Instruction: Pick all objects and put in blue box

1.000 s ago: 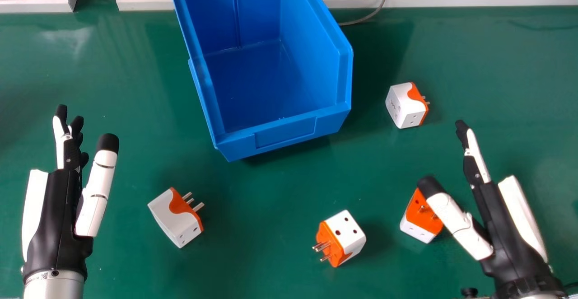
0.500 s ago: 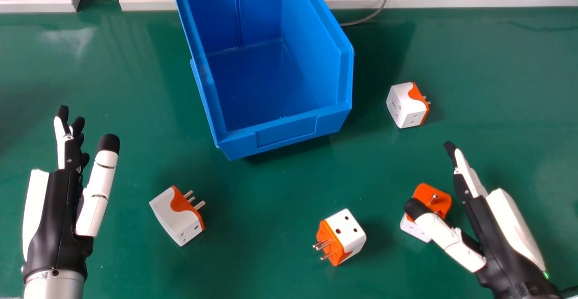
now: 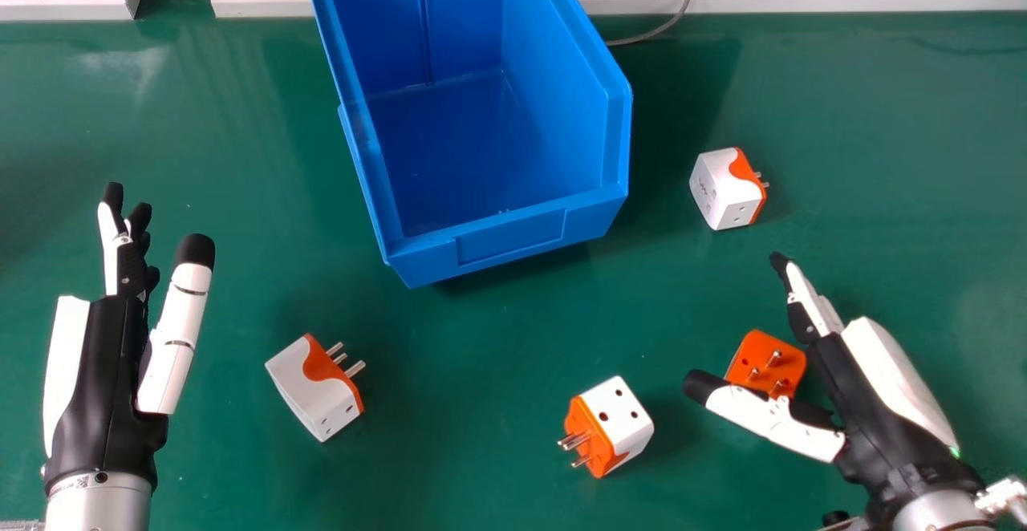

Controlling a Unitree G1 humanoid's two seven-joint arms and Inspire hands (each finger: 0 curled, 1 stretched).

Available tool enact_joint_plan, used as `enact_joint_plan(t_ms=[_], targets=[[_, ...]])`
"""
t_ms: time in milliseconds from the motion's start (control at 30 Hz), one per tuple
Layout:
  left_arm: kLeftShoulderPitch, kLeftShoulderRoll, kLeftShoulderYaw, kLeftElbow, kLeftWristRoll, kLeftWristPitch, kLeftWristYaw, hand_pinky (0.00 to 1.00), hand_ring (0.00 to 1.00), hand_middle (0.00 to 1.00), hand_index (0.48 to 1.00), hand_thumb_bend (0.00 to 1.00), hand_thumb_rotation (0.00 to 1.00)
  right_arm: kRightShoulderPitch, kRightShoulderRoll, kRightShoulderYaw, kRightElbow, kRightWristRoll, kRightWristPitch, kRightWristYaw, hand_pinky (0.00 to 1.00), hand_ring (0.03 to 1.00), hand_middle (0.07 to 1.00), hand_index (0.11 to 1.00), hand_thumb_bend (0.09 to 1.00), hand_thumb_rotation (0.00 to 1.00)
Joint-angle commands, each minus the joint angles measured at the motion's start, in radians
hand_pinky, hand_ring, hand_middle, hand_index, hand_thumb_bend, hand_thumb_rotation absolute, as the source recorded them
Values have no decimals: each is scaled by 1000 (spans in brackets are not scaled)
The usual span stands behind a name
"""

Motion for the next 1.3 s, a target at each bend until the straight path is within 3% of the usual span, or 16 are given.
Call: enact_joint_plan(t_ms=[0, 167, 400, 700, 933, 1100, 1267], targets=[[-8, 15, 9, -10, 3, -24, 6, 957, 1000, 1000, 997, 539, 1000, -15, -18, 7, -21, -16, 25, 4, 981, 1000, 1000, 1000, 637, 697], [-10, 18, 11, -9, -2, -19, 3, 952, 1000, 1000, 995, 532, 1000, -37, -44, 25, -10, -49, 61, 7, 989, 1000, 1000, 1000, 650, 635], [-11, 25, 16, 7, -4, -30, 4, 949, 998, 999, 993, 517, 1000, -60, -77, 46, 6, -94, 108, 0, 973, 1000, 1000, 1000, 708, 569], [0, 27, 24, -22, -18, -4, -11, 945, 992, 993, 989, 534, 1000, -101, -91, 82, 50, -162, 154, -24, 967, 1000, 1000, 1000, 720, 522], [3, 29, 26, -20, -20, -11, -11, 943, 990, 991, 988, 529, 1000, -145, -105, 107, 87, -170, 173, -9, 970, 1000, 1000, 1000, 712, 455], [12, 24, 24, -46, -19, 3, -9, 942, 990, 991, 987, 529, 1000, -176, -121, 129, 112, -173, 181, 1, 976, 1000, 1000, 1000, 701, 405], [16, 25, 26, -49, -25, 1, -12, 940, 989, 991, 987, 531, 1000, -224, -128, 152, 168, -182, 187, 2, 977, 1000, 1000, 1000, 693, 375]])
